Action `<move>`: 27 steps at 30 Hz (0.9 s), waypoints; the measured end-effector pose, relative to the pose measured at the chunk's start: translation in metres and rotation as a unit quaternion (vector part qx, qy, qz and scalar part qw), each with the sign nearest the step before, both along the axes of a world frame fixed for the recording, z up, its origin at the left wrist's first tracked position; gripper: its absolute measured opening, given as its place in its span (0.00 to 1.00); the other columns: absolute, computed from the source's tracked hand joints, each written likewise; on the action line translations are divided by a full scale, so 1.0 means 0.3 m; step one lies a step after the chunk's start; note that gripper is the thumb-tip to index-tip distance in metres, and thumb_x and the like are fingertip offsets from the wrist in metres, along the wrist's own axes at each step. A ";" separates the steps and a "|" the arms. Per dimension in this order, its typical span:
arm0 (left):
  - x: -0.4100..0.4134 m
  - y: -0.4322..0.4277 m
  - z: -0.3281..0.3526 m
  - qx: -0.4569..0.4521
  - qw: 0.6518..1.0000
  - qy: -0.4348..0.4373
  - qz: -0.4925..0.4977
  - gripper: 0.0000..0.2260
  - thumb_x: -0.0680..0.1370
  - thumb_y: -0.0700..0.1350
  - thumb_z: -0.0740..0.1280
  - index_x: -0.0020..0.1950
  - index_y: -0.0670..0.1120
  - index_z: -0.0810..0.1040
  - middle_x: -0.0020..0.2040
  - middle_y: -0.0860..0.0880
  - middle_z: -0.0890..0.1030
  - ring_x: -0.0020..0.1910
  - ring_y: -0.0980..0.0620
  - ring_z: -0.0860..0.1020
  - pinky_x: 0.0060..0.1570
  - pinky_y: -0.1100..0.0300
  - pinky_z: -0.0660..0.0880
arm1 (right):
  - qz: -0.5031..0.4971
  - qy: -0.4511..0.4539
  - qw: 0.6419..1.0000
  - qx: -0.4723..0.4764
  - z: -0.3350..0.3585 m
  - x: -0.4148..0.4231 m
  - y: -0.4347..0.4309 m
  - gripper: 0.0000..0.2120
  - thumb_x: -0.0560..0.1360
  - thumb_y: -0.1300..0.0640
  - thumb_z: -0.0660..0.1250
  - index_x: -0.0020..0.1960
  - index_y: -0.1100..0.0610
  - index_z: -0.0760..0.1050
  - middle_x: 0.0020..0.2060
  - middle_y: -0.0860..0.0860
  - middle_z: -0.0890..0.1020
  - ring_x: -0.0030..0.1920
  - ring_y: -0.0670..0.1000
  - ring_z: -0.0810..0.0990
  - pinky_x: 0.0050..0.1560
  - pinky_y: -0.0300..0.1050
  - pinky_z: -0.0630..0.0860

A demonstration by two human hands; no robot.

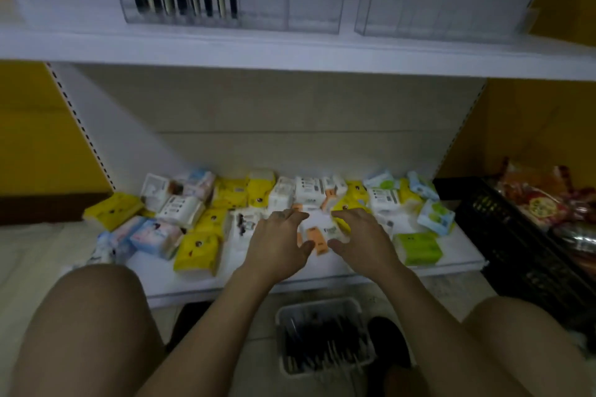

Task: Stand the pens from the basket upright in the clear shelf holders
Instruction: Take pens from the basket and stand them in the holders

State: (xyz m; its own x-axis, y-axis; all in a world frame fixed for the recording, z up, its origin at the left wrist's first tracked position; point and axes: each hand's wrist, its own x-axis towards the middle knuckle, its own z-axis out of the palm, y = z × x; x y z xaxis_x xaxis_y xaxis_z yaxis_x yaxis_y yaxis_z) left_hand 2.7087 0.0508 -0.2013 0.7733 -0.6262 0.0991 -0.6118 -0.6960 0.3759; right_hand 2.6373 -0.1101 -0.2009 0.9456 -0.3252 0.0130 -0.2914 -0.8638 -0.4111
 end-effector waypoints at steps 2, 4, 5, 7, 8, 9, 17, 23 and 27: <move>-0.002 -0.017 -0.081 0.015 0.999 0.041 0.001 0.25 0.77 0.56 0.65 0.73 0.52 0.66 0.71 0.50 0.71 0.69 0.47 0.68 0.65 0.51 0.68 | -0.002 0.040 0.999 0.009 -0.079 -0.012 -0.021 0.28 0.75 0.49 0.69 0.73 0.49 0.65 0.70 0.51 0.68 0.70 0.54 0.65 0.66 0.46 0.66; -0.009 -0.029 -0.153 0.034 0.996 0.083 0.004 0.25 0.77 0.56 0.65 0.73 0.51 0.67 0.71 0.49 0.70 0.69 0.47 0.68 0.65 0.50 0.68 | -0.008 0.079 0.996 0.028 -0.160 -0.034 -0.045 0.28 0.75 0.49 0.69 0.73 0.50 0.66 0.70 0.51 0.68 0.70 0.54 0.66 0.65 0.47 0.67; -0.012 -0.029 -0.195 0.042 0.993 0.112 0.004 0.25 0.77 0.56 0.65 0.73 0.50 0.67 0.71 0.49 0.70 0.69 0.47 0.68 0.65 0.50 0.69 | -0.011 0.099 0.994 0.042 -0.203 -0.050 -0.059 0.27 0.76 0.49 0.68 0.73 0.51 0.66 0.69 0.52 0.68 0.69 0.54 0.67 0.64 0.46 0.68; -0.027 -0.022 -0.280 0.048 0.984 0.173 0.008 0.24 0.77 0.54 0.66 0.72 0.50 0.68 0.70 0.48 0.71 0.68 0.47 0.70 0.65 0.52 0.69 | -0.023 0.132 0.988 0.079 -0.286 -0.088 -0.089 0.26 0.76 0.51 0.68 0.72 0.54 0.67 0.68 0.54 0.70 0.66 0.55 0.71 0.60 0.44 0.69; -0.036 -0.011 -0.326 0.049 0.978 0.205 0.011 0.23 0.77 0.53 0.67 0.71 0.49 0.70 0.69 0.47 0.73 0.67 0.46 0.71 0.64 0.53 0.70 | -0.032 0.150 0.983 0.097 -0.323 -0.110 -0.101 0.24 0.77 0.52 0.68 0.71 0.55 0.69 0.67 0.55 0.72 0.65 0.55 0.72 0.59 0.44 0.70; -0.045 0.004 -0.375 0.045 0.970 0.238 0.019 0.20 0.77 0.51 0.68 0.68 0.49 0.73 0.66 0.47 0.75 0.64 0.46 0.73 0.63 0.55 0.71 | -0.039 0.166 0.979 0.112 -0.361 -0.133 -0.110 0.21 0.77 0.54 0.67 0.69 0.57 0.71 0.66 0.55 0.73 0.64 0.56 0.73 0.58 0.44 0.70; -0.162 0.029 -0.695 0.131 0.916 0.378 0.019 0.14 0.80 0.48 0.62 0.62 0.44 0.76 0.60 0.46 0.78 0.56 0.48 0.77 0.50 0.60 0.71 | -0.030 0.317 0.934 0.160 -0.600 -0.236 -0.132 0.22 0.78 0.53 0.65 0.71 0.58 0.69 0.68 0.56 0.72 0.66 0.56 0.72 0.63 0.44 0.69; -0.219 -0.048 -0.835 0.127 0.877 0.462 0.037 0.14 0.80 0.48 0.63 0.63 0.44 0.75 0.61 0.46 0.76 0.54 0.49 0.75 0.47 0.64 0.66 | -0.022 0.399 0.897 0.188 -0.744 -0.243 -0.145 0.18 0.81 0.55 0.61 0.69 0.60 0.71 0.67 0.58 0.73 0.64 0.59 0.73 0.65 0.49 0.71; -0.265 -0.101 -0.917 0.100 0.840 0.528 0.077 0.09 0.80 0.45 0.64 0.58 0.44 0.74 0.49 0.51 0.74 0.51 0.53 0.75 0.45 0.67 0.65 | -0.072 0.424 0.882 0.194 -0.809 -0.245 -0.183 0.16 0.79 0.56 0.63 0.64 0.63 0.75 0.62 0.60 0.78 0.62 0.59 0.76 0.64 0.50 0.72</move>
State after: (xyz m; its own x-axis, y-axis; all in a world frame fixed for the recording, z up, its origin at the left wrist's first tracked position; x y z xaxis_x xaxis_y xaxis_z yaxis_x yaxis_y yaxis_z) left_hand 2.6293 0.0206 -0.4764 0.4371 -0.4334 -0.7881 0.0923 -0.8500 0.5187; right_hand 2.5638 -0.1650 -0.4436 0.5110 -0.2673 -0.8169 -0.7306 -0.6358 -0.2490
